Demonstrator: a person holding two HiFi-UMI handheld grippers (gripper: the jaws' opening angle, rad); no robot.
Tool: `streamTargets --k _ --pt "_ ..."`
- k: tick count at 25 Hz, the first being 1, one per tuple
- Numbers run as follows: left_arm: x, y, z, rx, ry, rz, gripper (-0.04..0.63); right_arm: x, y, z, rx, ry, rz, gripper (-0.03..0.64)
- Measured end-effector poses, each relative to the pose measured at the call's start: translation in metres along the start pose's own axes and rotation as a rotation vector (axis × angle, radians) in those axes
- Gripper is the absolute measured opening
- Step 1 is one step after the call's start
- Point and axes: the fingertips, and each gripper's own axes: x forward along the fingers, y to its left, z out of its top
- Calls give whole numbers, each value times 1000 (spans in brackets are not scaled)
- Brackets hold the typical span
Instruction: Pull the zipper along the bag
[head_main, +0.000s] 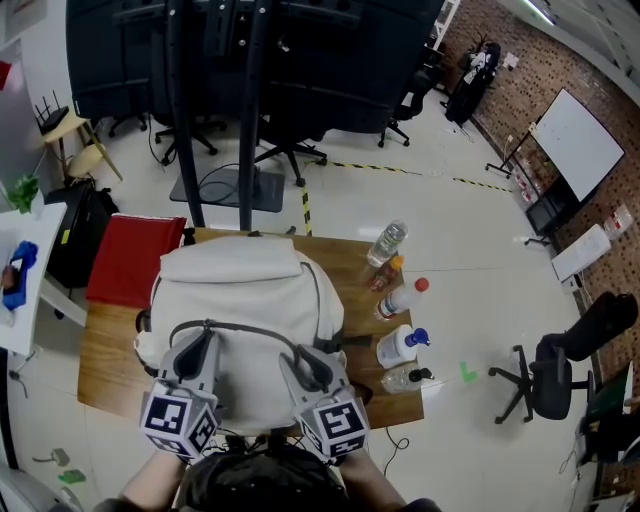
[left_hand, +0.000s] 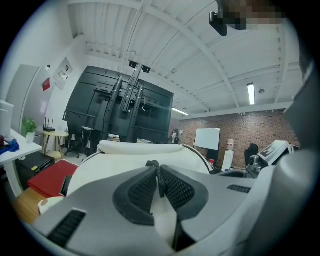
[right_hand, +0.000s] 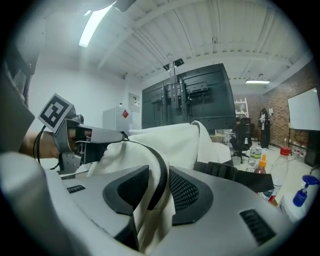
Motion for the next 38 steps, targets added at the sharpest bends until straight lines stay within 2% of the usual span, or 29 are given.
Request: streamTargets --k 9,15,25,31,38 --pt "-13 4 6 8 -20 -8 32 8 3 -5 -6 52 3 100" --pt "-20 15 6 0 -27 0 31 5 1 -5 87 30 20 48" --pt "-25 41 2 1 -20 32 31 8 0 -3 85 9 -22 43" --pt "-27 52 -3 7 -22 15 31 9 2 -4 80 10 -30 43" --pt "-34 72 6 -3 -26 36 31 12 2 -2 76 9 -47 43"
